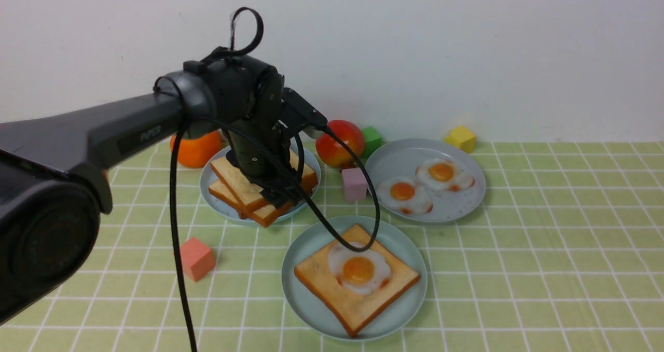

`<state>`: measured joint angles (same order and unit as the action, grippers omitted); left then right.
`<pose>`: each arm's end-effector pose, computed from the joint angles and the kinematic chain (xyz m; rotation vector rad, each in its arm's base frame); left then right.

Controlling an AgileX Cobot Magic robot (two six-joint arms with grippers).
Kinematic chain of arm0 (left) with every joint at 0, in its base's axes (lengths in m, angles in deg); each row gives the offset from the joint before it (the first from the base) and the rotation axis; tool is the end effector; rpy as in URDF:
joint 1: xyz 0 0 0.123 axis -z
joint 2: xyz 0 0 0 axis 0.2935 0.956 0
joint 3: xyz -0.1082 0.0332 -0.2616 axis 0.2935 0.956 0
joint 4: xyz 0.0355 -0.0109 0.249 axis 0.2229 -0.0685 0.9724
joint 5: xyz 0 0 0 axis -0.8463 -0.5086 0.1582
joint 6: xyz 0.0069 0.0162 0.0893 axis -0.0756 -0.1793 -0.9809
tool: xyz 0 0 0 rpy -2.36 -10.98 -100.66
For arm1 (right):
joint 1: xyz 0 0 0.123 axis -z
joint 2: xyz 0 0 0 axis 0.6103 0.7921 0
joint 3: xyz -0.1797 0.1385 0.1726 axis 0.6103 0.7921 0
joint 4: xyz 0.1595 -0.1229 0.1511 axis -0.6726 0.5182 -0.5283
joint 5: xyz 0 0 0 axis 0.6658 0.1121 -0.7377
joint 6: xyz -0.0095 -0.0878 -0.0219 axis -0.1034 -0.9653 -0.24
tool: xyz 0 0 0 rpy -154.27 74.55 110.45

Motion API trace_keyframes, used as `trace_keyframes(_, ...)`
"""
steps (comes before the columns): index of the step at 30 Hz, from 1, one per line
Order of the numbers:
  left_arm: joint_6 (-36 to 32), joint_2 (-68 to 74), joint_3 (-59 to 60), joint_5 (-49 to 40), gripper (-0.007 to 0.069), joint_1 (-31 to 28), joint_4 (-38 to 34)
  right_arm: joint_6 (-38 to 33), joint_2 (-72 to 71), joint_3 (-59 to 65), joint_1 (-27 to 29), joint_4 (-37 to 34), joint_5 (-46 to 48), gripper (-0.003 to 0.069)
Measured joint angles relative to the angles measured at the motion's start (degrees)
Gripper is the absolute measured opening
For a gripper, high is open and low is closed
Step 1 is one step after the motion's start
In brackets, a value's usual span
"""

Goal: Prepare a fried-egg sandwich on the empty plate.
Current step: Use the left arm to grab a slice of bread, then use the left arm to place a slice of bread on the fried egg in the middle

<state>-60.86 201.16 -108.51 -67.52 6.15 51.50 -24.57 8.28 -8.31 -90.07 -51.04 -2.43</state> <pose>0.4477 -0.1804 0.1944 1.0635 2.5166 0.1662 0.0552 0.0492 0.4226 -0.6492 2.1671 0.4714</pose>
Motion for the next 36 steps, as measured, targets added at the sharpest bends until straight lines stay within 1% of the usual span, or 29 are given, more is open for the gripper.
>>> trace_keyframes(2, 0.3, 0.0, -0.1, 0.0, 0.0389, 0.0, 0.3, 0.0, 0.0, 0.0, 0.0, -0.3, 0.0, 0.0029)
trace_keyframes(3, 0.4, 0.0, -0.1, 0.0, 0.0353, -0.1, 0.3, 0.0, 0.0, 0.0, 0.0, -0.6, 0.0, 0.0031)
trace_keyframes(6, 0.5, 0.0, -0.1, -0.3, 0.0211, -0.1, 0.1, 0.0, 0.0, 0.0, 0.0, -1.0, 0.0, 0.0031)
trace_keyframes(7, 0.5, 0.0, -0.1, -0.4, 0.0190, 0.0, 0.1, 0.0, 0.0, 0.0, 0.0, -1.0, 0.0, 0.0031)
trace_keyframes(8, 0.5, 0.0, -0.1, -0.5, 0.0115, 0.1, 0.1, 0.0, 0.0, 0.0, 0.0, -1.0, 0.0, 0.0031)
trace_keyframes(9, 0.5, 0.0, -0.1, -0.5, 0.0063, 0.1, 0.1, 0.0, 0.0, 0.0, 0.0, -1.0, 0.0, 0.0031)
trace_keyframes(10, 0.5, -0.1, -0.1, -0.5, 0.0041, 0.1, 0.2, 0.0, 0.0, 0.0, 0.0, -1.0, 0.0, 0.0031)
trace_keyframes(15, 0.8, -2.5, -0.1, -2.8, 0.0036, 0.2, 0.1, -0.1, -0.1, 0.0, 0.0, -1.0, 0.0, 0.0031)
trace_keyframes(19, 6.6, -10.6, 0.2, -7.9, 0.0036, 2.0, 0.1, -0.1, -1.2, 0.0, 0.0, -0.7, 0.0, 0.0031)
trace_keyframes(20, 6.6, -10.6, 0.3, -8.0, 0.0036, 2.2, 0.1, -0.1, -1.2, 0.0, 0.0, -0.7, 0.0, 0.0031)
trace_keyframes(22, 9.9, -16.1, 2.6, -9.6, 0.0036, 6.1, 0.3, -0.1, -2.2, 0.0, -0.1, 0.0, 0.1, 0.0031)
trace_keyframes(25, 11.8, -18.6, 5.6, -10.6, 0.0036, 10.1, 0.4, -0.1, -3.0, 0.1, -0.1, 0.5, 0.1, 0.0032)
trace_keyframes(26, 12.8, -19.1, 7.1, -11.1, 0.0036, 12.1, 0.4, -0.1, -3.5, 0.1, -0.1, 0.5, 0.1, 0.0032)
trace_keyframes(27, 14.1, -19.4, 9.6, -11.5, 0.0036, 15.4, 0.1, -0.1, -4.4, 0.2, -0.1, 0.5, 0.1, 0.0032)
trace_keyframes(31, 16.3, -18.0, 12.0, -10.1, 0.0036, 20.0, 0.3, -0.1, -6.1, 0.2, -0.1, 0.7, 0.3, 0.0033)
trace_keyframes(36, 18.4, -15.3, 12.0, -8.7, 0.0036, 22.7, 0.6, -0.1, -7.5, 0.3, -0.1, 0.9, 0.7, 0.0034)
